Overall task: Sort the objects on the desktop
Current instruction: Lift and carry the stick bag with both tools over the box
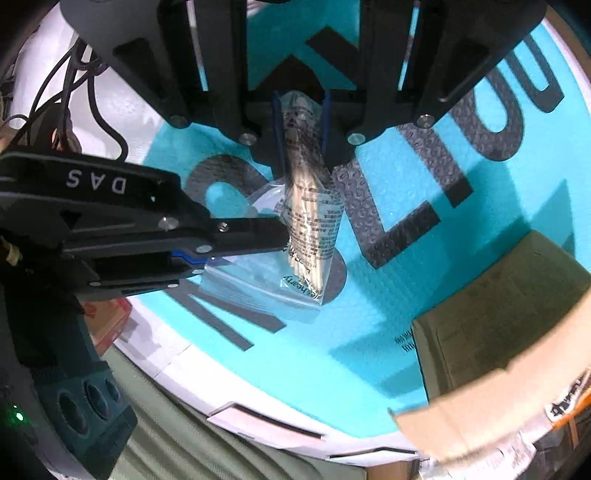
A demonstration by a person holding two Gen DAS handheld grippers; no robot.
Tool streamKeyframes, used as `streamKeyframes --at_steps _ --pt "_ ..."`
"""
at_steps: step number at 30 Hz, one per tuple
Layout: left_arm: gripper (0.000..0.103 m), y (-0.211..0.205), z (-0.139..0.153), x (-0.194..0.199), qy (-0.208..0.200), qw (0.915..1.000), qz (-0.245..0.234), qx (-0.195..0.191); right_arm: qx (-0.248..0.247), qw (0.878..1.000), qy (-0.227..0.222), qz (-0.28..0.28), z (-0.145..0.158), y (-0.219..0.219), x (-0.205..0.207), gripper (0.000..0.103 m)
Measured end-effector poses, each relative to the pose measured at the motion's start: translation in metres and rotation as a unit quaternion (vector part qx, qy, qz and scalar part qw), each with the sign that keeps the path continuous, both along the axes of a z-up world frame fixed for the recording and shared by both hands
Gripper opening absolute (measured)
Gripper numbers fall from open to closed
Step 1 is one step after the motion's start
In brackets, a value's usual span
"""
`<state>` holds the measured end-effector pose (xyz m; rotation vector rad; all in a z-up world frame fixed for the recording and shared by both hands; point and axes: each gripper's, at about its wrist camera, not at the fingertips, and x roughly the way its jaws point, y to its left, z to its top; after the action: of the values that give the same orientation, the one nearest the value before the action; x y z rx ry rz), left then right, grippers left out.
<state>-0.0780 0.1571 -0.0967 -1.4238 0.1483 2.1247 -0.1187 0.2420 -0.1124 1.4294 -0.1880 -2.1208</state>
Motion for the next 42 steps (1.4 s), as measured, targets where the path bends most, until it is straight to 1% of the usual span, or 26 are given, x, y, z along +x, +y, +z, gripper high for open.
streamKeyframes --at_steps 3,8,13,16,22,26,31,38,42 --pt "0.015 -0.007 0.016 0.001 0.007 1.0000 0.004 0.005 -0.003 1.000 0.008 0.000 0.017 -0.002 0.004 0.005" --pt "0.015 -0.010 0.038 0.004 0.020 0.9997 0.013 0.000 -0.001 1.000 0.022 0.007 0.043 -0.010 0.008 0.005" --pt "0.015 -0.029 0.062 0.014 0.027 0.9993 0.027 -0.006 -0.008 0.999 0.027 0.018 0.063 -0.017 0.011 0.005" --pt "0.014 -0.043 0.079 0.022 0.035 0.9987 0.035 -0.010 -0.006 0.999 0.037 0.031 0.075 -0.029 0.013 0.005" --pt "0.014 -0.063 0.110 0.026 0.056 0.9963 0.065 -0.004 -0.005 0.997 0.059 0.053 0.102 -0.043 0.014 0.005" --pt "0.015 -0.073 0.128 0.026 0.077 0.9943 0.074 -0.007 -0.005 0.995 0.077 0.067 0.122 -0.054 0.011 0.005" --pt "0.015 -0.087 0.148 0.019 0.082 0.9922 0.094 0.000 -0.004 0.993 0.088 0.081 0.144 -0.066 0.005 0.005" --pt "0.015 -0.098 0.167 -0.002 0.098 0.9894 0.107 -0.011 -0.008 0.991 0.099 0.092 0.170 -0.082 -0.016 0.005" --pt "0.015 -0.105 0.175 -0.020 0.102 0.9877 0.118 -0.015 -0.009 0.990 0.103 0.096 0.178 -0.090 -0.032 0.005"
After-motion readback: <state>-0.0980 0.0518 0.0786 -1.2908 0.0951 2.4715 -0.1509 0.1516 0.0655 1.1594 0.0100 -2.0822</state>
